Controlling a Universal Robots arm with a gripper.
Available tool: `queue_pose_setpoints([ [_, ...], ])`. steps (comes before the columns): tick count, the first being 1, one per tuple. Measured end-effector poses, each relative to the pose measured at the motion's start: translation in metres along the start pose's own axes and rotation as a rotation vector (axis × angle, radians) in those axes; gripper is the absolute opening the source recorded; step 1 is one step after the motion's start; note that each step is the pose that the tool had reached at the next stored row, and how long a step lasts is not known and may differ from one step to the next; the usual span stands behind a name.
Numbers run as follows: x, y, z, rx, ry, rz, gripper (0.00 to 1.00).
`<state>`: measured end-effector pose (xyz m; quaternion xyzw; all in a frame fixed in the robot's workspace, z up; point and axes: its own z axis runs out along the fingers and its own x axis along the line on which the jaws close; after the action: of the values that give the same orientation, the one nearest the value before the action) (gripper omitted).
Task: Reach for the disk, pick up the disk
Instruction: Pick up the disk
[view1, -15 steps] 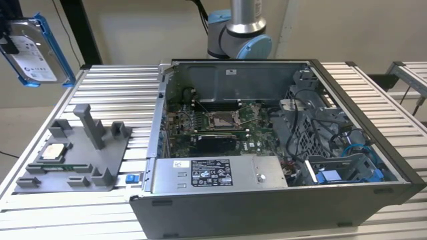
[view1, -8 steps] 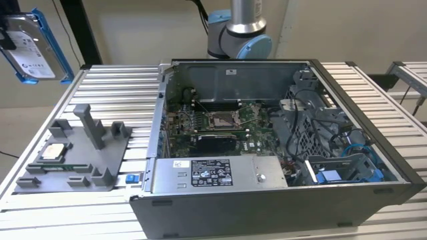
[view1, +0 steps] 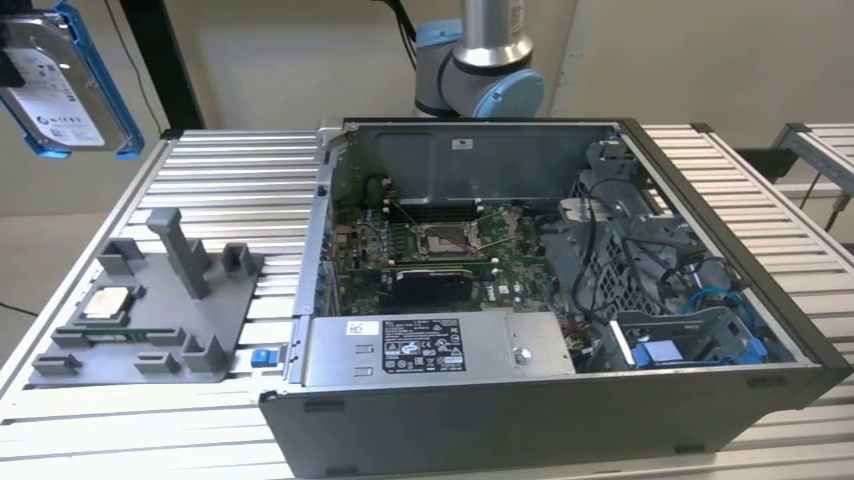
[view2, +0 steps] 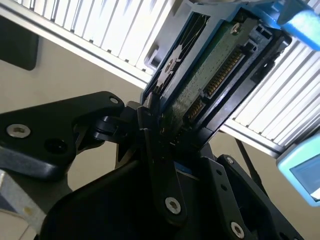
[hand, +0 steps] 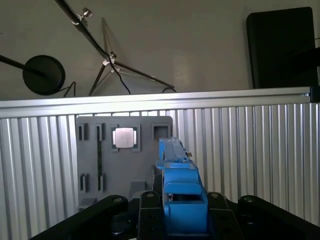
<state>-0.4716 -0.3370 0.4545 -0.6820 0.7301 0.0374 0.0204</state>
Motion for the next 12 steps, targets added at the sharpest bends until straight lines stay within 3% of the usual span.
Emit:
queue_pose_setpoints([
  [12,-0.0013,0.0004,-0.0163,0.0001,-0.0001,0.0,0.0],
])
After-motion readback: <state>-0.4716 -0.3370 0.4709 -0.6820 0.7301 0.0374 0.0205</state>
